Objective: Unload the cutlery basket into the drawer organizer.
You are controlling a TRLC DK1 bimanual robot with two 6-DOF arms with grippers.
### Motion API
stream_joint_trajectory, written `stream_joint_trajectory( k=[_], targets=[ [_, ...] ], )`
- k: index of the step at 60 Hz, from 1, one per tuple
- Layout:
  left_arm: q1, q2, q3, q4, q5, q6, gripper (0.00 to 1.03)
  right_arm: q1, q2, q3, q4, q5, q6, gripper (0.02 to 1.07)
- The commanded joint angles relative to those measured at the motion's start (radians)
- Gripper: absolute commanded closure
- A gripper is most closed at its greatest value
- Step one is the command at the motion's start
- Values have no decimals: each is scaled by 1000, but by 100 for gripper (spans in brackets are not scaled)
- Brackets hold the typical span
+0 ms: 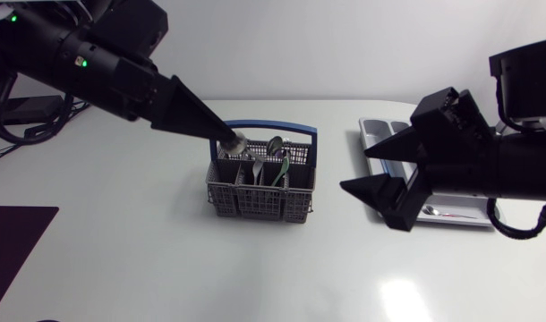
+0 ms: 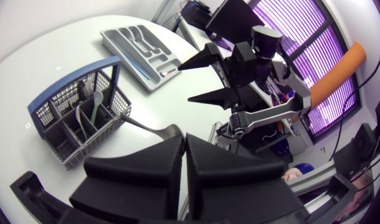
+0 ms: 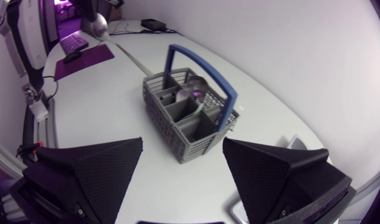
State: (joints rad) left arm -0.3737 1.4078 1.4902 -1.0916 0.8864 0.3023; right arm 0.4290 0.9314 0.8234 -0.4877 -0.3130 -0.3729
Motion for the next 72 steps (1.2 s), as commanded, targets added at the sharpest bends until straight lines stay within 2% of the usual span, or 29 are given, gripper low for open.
stream_joint_trajectory(
  k=[1,20,29,35,42,51,60,66,72],
  targets=[
    [-48,-6,-71,-19,19,60,100,34,-28,-46,-31,-34,-50,14],
    [-261,66,-127,-17,19,175,100,134,-83,-124,-46,-95,-155,15],
    [-326,115,-110,-16,19,184,100,194,-85,-139,-37,-97,-184,32],
    [-340,140,-94,-14,19,185,100,228,-91,-156,-25,-97,-207,46],
    [-340,161,-71,-16,19,185,100,275,-86,-164,-15,-97,-213,56],
    [-338,183,-47,-16,19,185,100,294,-74,-181,0,-100,-222,59],
    [-340,203,-25,-17,19,184,100,303,-49,-202,35,-101,-225,80],
    [-338,211,-19,-17,19,184,100,303,-48,-204,44,-100,-224,83],
    [-338,211,-22,-17,20,185,100,301,-45,-205,58,-100,-219,99]
  ],
)
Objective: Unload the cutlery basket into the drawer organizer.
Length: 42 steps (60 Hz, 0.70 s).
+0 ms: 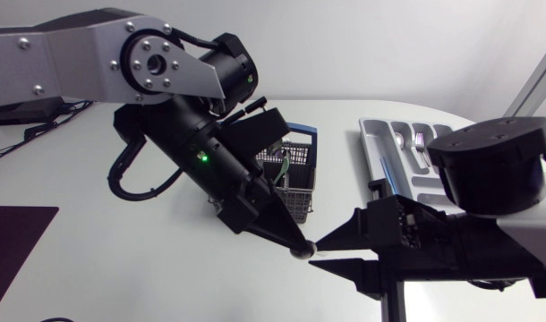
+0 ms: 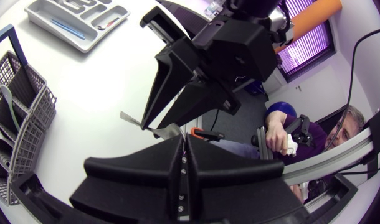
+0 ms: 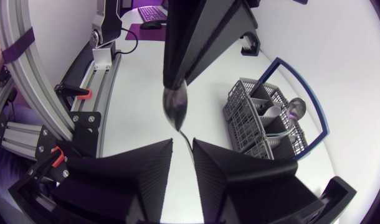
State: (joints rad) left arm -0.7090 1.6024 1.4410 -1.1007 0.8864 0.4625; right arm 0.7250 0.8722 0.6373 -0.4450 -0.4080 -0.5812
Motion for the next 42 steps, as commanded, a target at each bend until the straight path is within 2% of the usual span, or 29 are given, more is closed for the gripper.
stream_joint_trajectory(
  k=[1,22,25,27,32,37,42],
  targets=[
    [-3,16,25,-8,20,25,100,5,13,-19,17,-5,-11,99],
    [11,13,29,-8,29,25,99,5,33,-21,8,-3,11,101],
    [17,13,35,-8,29,24,88,5,37,-22,5,-2,12,101],
    [29,13,44,-8,29,21,72,5,40,-25,3,-2,12,101],
    [59,2,58,15,32,7,48,-6,42,-33,-1,1,11,101],
    [94,-24,56,70,32,-28,41,-30,39,-45,-9,3,3,101],
    [131,-56,48,160,23,-97,40,-76,31,-59,-20,11,-19,101]
  ],
)
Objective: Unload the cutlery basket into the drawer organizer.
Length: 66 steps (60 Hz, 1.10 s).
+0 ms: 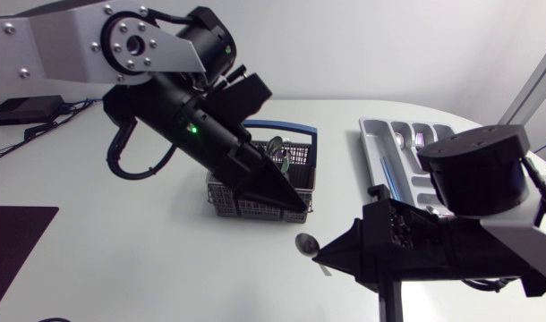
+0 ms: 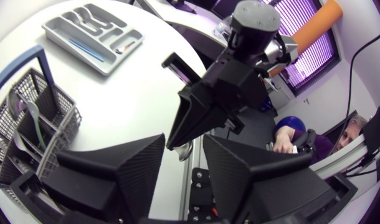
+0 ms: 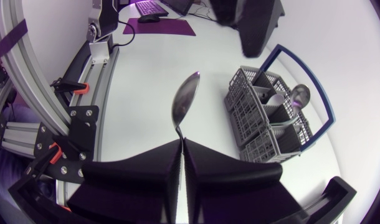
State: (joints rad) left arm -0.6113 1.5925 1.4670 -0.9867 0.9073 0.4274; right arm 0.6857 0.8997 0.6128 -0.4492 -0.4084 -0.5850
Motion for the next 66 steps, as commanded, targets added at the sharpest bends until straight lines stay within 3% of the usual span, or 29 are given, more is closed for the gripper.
stream_joint_trajectory(
  k=[1,10,14,17,30,42,47,66],
  targets=[
    [38,-51,19,65,-11,-72,40,-46,4,-36,-17,13,-19,101],
    [35,-75,-37,207,-234,-101,40,-247,-10,-58,-32,11,-119,101],
    [30,-75,-54,244,-292,-115,40,-325,-10,-62,-32,6,-157,101],
    [8,-71,-77,286,-389,-125,40,-431,-5,-64,-29,-6,-208,101],
    [-48,-48,-137,385,-582,-161,41,-755,36,-62,26,-30,-381,101],
    [-62,-34,-186,444,-668,-165,41,-973,142,-74,172,-35,-506,101],
    [-59,-35,-195,450,-679,-167,41,-1049,239,-87,290,-30,-561,101],
    [-31,-46,-223,451,-682,-167,41,-1147,507,-73,524,28,-687,101]
  ],
)
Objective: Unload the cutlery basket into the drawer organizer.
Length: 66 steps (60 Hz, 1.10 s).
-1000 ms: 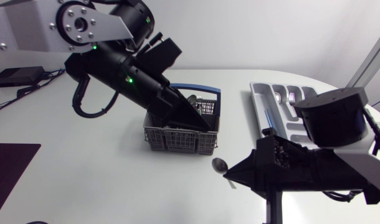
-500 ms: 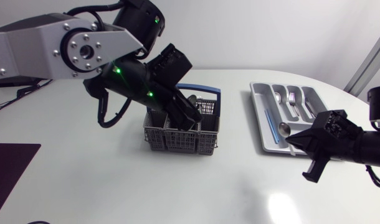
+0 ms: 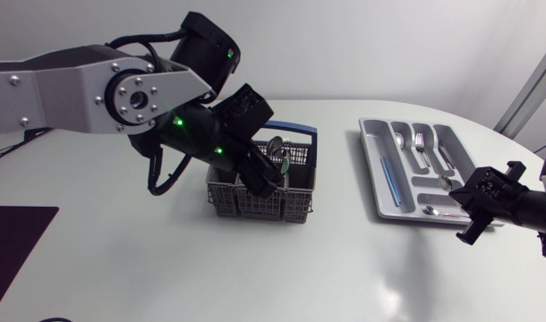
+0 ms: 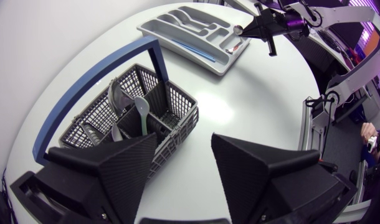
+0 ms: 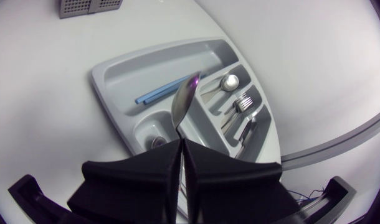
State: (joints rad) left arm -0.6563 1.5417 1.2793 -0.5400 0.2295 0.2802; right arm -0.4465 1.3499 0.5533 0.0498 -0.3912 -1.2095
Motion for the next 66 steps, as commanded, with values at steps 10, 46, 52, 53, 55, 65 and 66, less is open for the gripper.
stream_joint_trajectory(
  k=[10,46,52,53,55,65,66],
  targets=[
    [27,-6,-54,5,-4,-12,41,-29,173,-20,128,63,-127,101],
    [76,-63,-138,45,-4,1,41,46,35,-18,22,201,-15,31],
    [86,-77,-161,68,-4,7,41,129,-107,19,-149,207,119,31],
    [89,-78,-166,75,-4,7,41,149,-127,31,-186,210,149,31],
    [90,-78,-173,84,-4,8,41,187,-156,57,-254,210,200,31],
    [95,-86,-213,120,-4,11,41,428,-216,169,-461,229,484,32],
    [95,-89,-218,126,-4,11,41,451,-215,180,-470,232,510,32]
  ],
)
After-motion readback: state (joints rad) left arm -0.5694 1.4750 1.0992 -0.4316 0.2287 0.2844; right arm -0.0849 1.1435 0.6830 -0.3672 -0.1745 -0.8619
